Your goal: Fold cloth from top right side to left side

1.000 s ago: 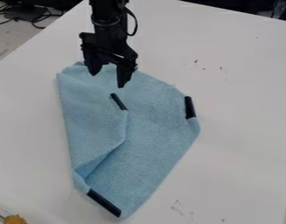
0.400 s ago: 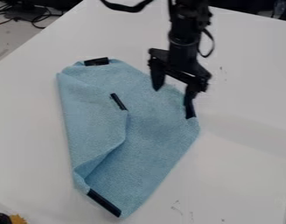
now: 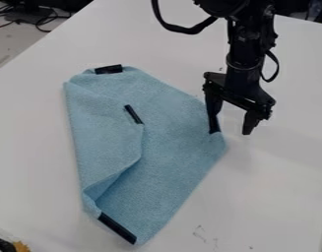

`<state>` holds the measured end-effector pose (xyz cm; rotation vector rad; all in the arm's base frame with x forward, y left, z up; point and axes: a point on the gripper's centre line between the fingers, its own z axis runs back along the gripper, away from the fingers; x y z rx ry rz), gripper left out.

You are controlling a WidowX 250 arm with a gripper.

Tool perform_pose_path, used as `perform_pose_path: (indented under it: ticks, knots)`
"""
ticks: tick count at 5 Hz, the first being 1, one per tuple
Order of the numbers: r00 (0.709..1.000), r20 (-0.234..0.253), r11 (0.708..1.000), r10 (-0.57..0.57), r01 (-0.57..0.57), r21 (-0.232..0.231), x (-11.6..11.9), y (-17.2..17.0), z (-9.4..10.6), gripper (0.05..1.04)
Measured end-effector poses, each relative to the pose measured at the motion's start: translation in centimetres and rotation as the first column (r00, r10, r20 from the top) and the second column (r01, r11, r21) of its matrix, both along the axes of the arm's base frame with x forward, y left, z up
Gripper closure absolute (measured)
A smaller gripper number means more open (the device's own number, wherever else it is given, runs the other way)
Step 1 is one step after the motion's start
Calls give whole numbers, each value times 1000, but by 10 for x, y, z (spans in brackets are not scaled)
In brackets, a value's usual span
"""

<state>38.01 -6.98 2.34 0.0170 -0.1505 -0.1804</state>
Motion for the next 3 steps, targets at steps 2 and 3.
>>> perform_pose_path:
  ticks: [2, 3]
  knots:
    - [999, 12, 998, 36, -37, 55, 2, 15, 0, 83]
    - [1000, 10, 998, 30, -30, 53, 2, 15, 0, 83]
